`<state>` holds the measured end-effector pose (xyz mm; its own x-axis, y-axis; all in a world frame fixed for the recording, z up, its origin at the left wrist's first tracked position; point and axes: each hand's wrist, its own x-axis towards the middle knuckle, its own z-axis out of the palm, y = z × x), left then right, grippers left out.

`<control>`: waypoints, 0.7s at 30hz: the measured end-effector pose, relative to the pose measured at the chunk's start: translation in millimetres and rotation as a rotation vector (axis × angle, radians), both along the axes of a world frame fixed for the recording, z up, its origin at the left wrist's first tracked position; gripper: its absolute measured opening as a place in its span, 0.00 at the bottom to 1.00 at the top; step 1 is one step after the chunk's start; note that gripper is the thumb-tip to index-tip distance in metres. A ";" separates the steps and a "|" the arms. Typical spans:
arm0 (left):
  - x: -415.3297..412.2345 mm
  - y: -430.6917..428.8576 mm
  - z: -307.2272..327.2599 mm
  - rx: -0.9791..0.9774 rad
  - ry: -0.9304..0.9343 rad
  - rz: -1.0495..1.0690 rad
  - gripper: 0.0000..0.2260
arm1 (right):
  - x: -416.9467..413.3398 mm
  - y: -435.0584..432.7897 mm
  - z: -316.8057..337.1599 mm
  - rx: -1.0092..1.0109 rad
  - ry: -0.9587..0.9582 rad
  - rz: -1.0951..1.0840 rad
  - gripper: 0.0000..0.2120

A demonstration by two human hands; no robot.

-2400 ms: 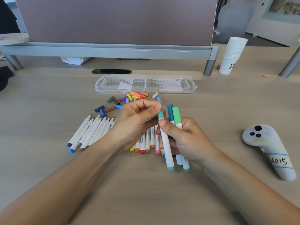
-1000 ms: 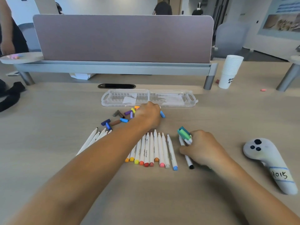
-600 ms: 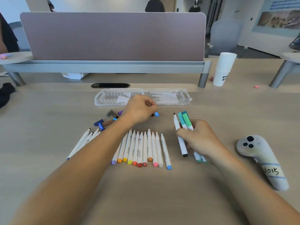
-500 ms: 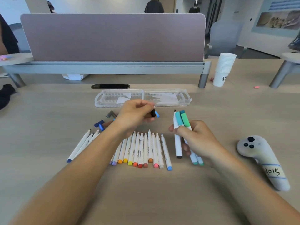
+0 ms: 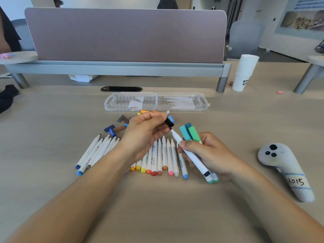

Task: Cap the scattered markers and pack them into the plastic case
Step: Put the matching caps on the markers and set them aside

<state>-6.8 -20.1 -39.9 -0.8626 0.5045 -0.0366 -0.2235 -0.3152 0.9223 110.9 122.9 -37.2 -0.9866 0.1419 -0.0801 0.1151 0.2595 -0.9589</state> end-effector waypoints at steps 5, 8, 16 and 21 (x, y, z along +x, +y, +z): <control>1.3 0.2 -0.7 -0.031 0.010 -0.006 0.08 | 1.7 -1.0 2.5 -0.033 -0.011 0.007 0.17; 6.1 4.9 -4.9 -0.096 0.028 -0.020 0.07 | 1.9 -1.5 2.0 -0.047 -0.033 -0.001 0.15; 1.2 0.8 -1.1 -0.020 0.001 0.030 0.07 | 1.1 1.9 0.3 -0.107 -0.060 -0.013 0.16; 7.1 5.7 -3.3 -0.061 0.036 0.031 0.06 | -1.8 4.3 -4.2 -0.072 -0.042 -0.012 0.14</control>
<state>0.3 -14.4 -43.2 -0.8790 0.4755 -0.0350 -0.1810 -0.2647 0.9472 109.1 127.2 -41.4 -0.9804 0.1465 -0.1314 0.1581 0.1888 -0.9692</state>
